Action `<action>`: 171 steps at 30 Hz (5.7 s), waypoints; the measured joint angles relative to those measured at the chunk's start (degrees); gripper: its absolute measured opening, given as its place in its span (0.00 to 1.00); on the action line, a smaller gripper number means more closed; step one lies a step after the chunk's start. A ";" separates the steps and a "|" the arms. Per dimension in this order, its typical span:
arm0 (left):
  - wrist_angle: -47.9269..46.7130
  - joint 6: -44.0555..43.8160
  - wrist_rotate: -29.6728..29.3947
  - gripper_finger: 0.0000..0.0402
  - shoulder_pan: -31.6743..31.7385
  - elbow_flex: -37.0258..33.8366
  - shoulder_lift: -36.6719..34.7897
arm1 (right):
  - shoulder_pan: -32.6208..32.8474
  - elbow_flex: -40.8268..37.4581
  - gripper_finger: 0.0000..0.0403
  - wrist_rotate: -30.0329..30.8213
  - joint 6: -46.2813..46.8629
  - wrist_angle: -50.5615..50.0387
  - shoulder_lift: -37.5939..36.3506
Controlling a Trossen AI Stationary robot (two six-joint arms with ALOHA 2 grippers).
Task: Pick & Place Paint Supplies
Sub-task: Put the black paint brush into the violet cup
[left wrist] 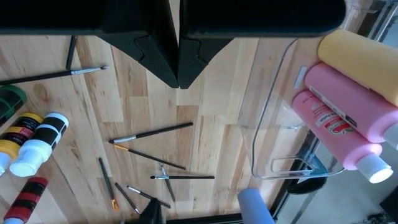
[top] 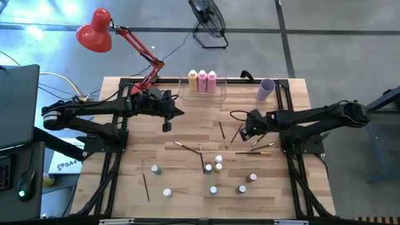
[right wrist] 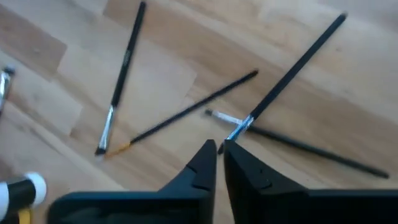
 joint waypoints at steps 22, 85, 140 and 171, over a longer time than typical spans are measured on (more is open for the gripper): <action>-1.73 -0.02 0.02 0.00 0.00 0.00 0.00 | 0.00 0.00 0.32 2.84 10.79 -0.97 1.79; -2.60 -0.09 0.02 0.00 0.00 0.02 0.00 | 0.15 0.02 0.01 -0.65 10.30 5.26 16.66; -4.24 1.06 -4.37 0.55 0.02 15.14 11.59 | 8.78 16.24 0.01 28.31 -46.89 -7.80 10.34; -22.94 -36.65 35.54 0.55 9.38 34.73 22.42 | 17.25 16.59 0.01 54.81 -99.87 26.67 17.78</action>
